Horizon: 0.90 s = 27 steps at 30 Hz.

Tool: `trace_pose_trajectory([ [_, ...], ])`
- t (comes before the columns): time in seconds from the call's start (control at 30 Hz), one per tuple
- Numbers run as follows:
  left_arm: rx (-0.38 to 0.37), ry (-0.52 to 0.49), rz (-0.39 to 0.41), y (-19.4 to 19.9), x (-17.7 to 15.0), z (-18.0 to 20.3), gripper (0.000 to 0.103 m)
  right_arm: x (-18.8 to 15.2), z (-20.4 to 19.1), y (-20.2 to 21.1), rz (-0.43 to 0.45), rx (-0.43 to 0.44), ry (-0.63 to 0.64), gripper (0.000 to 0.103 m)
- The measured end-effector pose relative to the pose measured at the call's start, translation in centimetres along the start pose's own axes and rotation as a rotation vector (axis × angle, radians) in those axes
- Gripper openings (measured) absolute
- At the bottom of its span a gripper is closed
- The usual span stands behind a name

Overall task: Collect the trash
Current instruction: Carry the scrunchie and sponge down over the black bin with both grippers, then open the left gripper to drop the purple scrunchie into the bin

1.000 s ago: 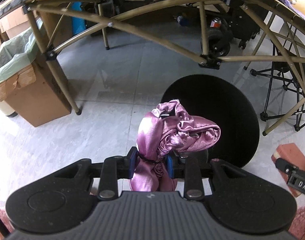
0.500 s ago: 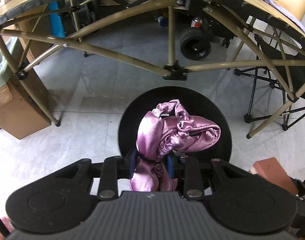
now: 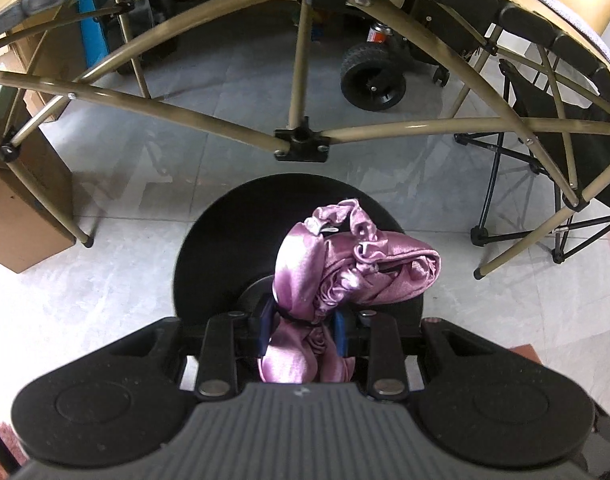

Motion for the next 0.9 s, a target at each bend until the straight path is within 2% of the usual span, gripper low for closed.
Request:
trace_pose_trajectory([
  [0.17, 0.010, 0.012, -0.032, -1.9, 0.2, 0.8, 0.030, -0.1, 0.4, -0.1, -0.005, -0.003, -0.006, 0.073],
  [0.4, 0.068, 0.073, -0.085, -4.7, 0.4, -0.1, 0.030, -0.3, 0.5, -0.4, -0.016, -0.012, -0.001, 0.073],
  [0.7, 0.065, 0.098, -0.105, -5.1, 0.1, -0.4, 0.032, -0.3, 0.4, -0.6, -0.022, -0.009, 0.005, 0.073],
  [0.77, 0.074, 0.087, -0.107, -5.1, 0.2, -0.3, 0.041, -0.4, 0.4, -0.6, -0.022, -0.008, 0.006, 0.073],
  [0.8, 0.075, 0.082, -0.107, -5.0, 0.2, -0.2, 0.054, -0.4, 0.5, -0.6, -0.022, -0.008, 0.006, 0.073],
  [0.83, 0.079, 0.078, -0.107, -4.9, 0.3, -0.1, 0.073, -0.4, 0.4, -0.6, -0.021, -0.008, 0.005, 0.073],
  [0.87, 0.085, 0.077, -0.107, -4.9, 0.3, 0.0, 0.085, -0.4, 0.4, -0.6, -0.021, -0.007, 0.006, 0.073],
  [0.9, 0.090, 0.083, -0.107, -4.8, 0.3, 0.0, 0.103, -0.4, 0.5, -0.6, -0.021, -0.007, 0.006, 0.073],
])
Point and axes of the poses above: each gripper's, at about its wrist camera, not at the fingertips, and y roughly against the way its jaws point, z to its right, x to its top, the point moved 7 cm from there along -y, roughly the way its jaws point, and after that the axes turned 14 degrees about -x, right-handed, at the moved point
